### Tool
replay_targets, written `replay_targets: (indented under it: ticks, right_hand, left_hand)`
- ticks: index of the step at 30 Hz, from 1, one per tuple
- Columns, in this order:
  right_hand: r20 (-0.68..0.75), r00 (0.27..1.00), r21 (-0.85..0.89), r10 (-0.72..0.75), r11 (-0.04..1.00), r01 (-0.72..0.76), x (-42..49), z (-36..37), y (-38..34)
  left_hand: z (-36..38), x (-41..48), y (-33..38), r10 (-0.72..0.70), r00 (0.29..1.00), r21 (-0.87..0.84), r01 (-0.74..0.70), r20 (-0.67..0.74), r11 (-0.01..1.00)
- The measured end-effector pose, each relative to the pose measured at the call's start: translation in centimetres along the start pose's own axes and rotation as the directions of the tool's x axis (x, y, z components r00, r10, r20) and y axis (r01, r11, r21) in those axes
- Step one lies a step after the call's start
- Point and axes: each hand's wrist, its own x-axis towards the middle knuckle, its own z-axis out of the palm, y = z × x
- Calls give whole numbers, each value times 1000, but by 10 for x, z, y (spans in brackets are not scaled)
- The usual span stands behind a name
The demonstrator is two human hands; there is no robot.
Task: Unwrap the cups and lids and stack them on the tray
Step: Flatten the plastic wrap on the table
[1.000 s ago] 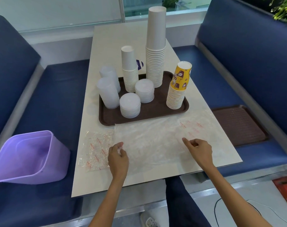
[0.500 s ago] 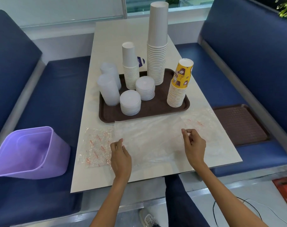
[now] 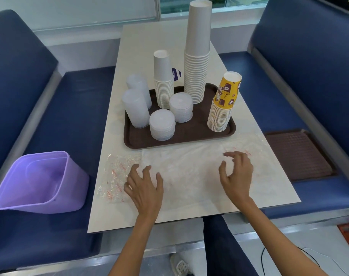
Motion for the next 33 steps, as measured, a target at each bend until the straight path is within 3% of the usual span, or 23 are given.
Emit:
replay_targets:
  ticks: [4, 9, 15, 22, 26, 33]
  right_hand:
    - [187, 943, 106, -277, 960, 261, 5, 39, -38]
    - [420, 791, 122, -445, 891, 436, 3, 91, -66]
    - [645, 667, 50, -374, 891, 451, -1, 125, -58]
    - [757, 606, -53, -244, 901, 430, -3, 127, -40]
    - [768, 615, -108, -178, 910, 400, 2, 114, -23]
    - [712, 698, -208, -75, 927, 312, 13, 80, 22]
  left_hand:
    - [6, 17, 6, 91, 995, -150, -86, 29, 985]
    - [27, 28, 2, 87, 967, -199, -39, 237, 979]
    - [39, 38, -2, 158, 925, -127, -121, 347, 985]
    - [51, 35, -16, 180, 910, 50, -213, 374, 976]
    - [51, 35, -15, 142, 893, 126, -214, 426, 969]
    - [52, 36, -15, 158, 879, 145, -247, 451, 958]
